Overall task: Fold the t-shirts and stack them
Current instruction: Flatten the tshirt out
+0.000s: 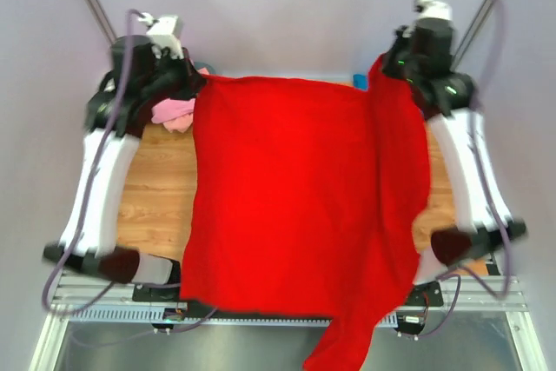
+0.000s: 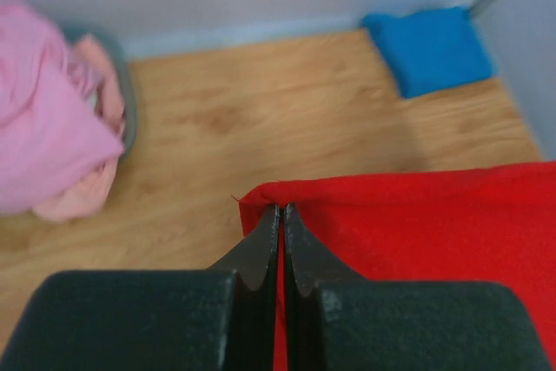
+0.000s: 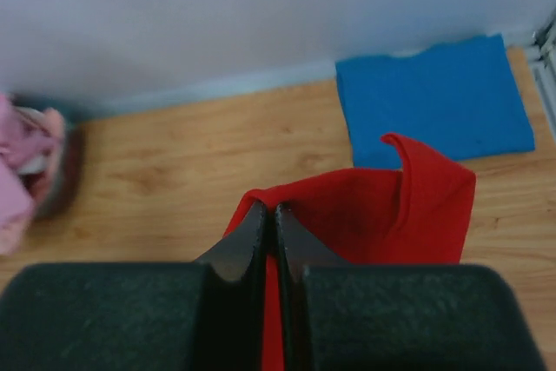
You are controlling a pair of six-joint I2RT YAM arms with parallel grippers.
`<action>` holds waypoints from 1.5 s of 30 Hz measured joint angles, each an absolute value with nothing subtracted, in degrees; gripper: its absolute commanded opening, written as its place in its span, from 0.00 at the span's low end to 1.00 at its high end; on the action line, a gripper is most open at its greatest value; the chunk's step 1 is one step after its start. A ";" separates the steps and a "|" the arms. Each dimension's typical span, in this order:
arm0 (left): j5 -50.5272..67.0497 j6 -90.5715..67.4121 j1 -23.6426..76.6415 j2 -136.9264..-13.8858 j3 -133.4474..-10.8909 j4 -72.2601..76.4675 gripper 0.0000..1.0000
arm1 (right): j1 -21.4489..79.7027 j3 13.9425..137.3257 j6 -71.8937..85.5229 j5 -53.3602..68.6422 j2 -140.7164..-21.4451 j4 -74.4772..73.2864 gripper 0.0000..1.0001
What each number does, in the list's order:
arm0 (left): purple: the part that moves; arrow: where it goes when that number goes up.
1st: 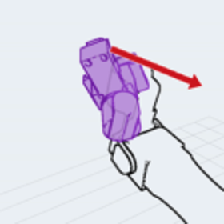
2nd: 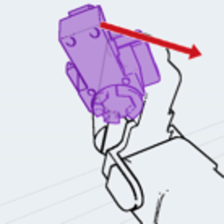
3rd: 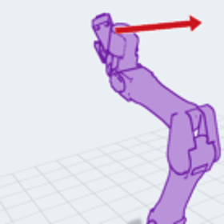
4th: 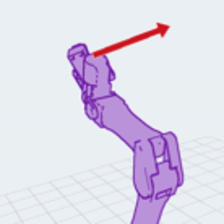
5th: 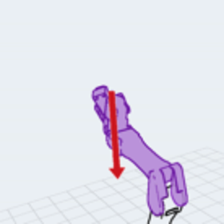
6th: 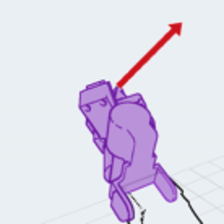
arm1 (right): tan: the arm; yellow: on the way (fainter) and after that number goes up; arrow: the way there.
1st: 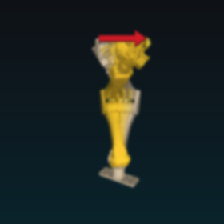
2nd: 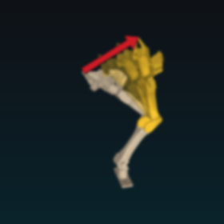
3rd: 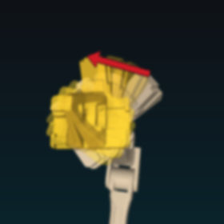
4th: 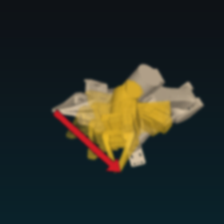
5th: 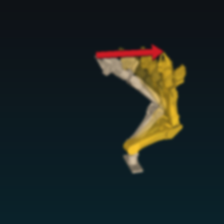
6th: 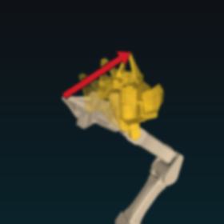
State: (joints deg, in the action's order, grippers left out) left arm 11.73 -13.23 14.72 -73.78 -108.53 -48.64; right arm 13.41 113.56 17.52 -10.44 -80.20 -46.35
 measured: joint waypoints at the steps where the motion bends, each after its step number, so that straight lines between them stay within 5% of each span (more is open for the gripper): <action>1: 11.03 -13.56 12.43 -78.72 -106.43 -47.88 0.02 | 13.37 113.25 16.99 -10.79 -86.43 -46.04 0.17; 2: 10.22 -13.82 10.96 -83.68 -105.12 -47.77 0.05 | 13.28 113.56 16.29 -10.90 -93.56 -45.58 0.27; 3: 9.21 -14.02 9.63 -88.82 -104.22 -47.70 0.22 | 13.10 114.80 15.64 -10.81 -99.88 -45.87 0.59; 5: 7.35 -13.87 7.97 -99.02 -104.29 -48.60 0.53 | 12.80 120.29 14.44 -10.52 -111.11 -47.37 0.87; 6: 6.48 -13.87 7.38 -103.74 -104.92 -48.82 0.76 | 12.56 125.56 13.89 -10.39 -118.15 -49.12 0.89; 9: 5.28 -14.55 6.76 -115.00 -109.75 -51.62 0.98 | 12.03 137.88 12.62 -10.44 -130.98 -52.31 0.93; 17: 4.80 -15.14 8.40 -109.80 -110.59 -51.86 1.00 | 11.35 122.80 11.79 -10.00 -119.15 -48.71 0.94; 27: 3.73 -17.54 14.90 -93.01 -89.19 -44.18 0.96 | 11.40 102.04 15.86 -3.31 -101.30 -43.81 0.85; 36: 5.96 -23.86 17.98 -98.74 -69.71 -37.89 0.94 | 17.43 110.56 16.69 4.62 -120.40 -50.35 0.82; 45: 8.25 -28.95 19.51 -104.95 -68.18 -29.67 0.93 | 23.75 128.40 17.89 7.03 -138.91 -56.29 0.80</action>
State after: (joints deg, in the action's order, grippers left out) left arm 8.25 -28.95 19.51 -104.95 -68.18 -29.67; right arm 23.75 128.40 17.89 7.03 -138.91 -56.29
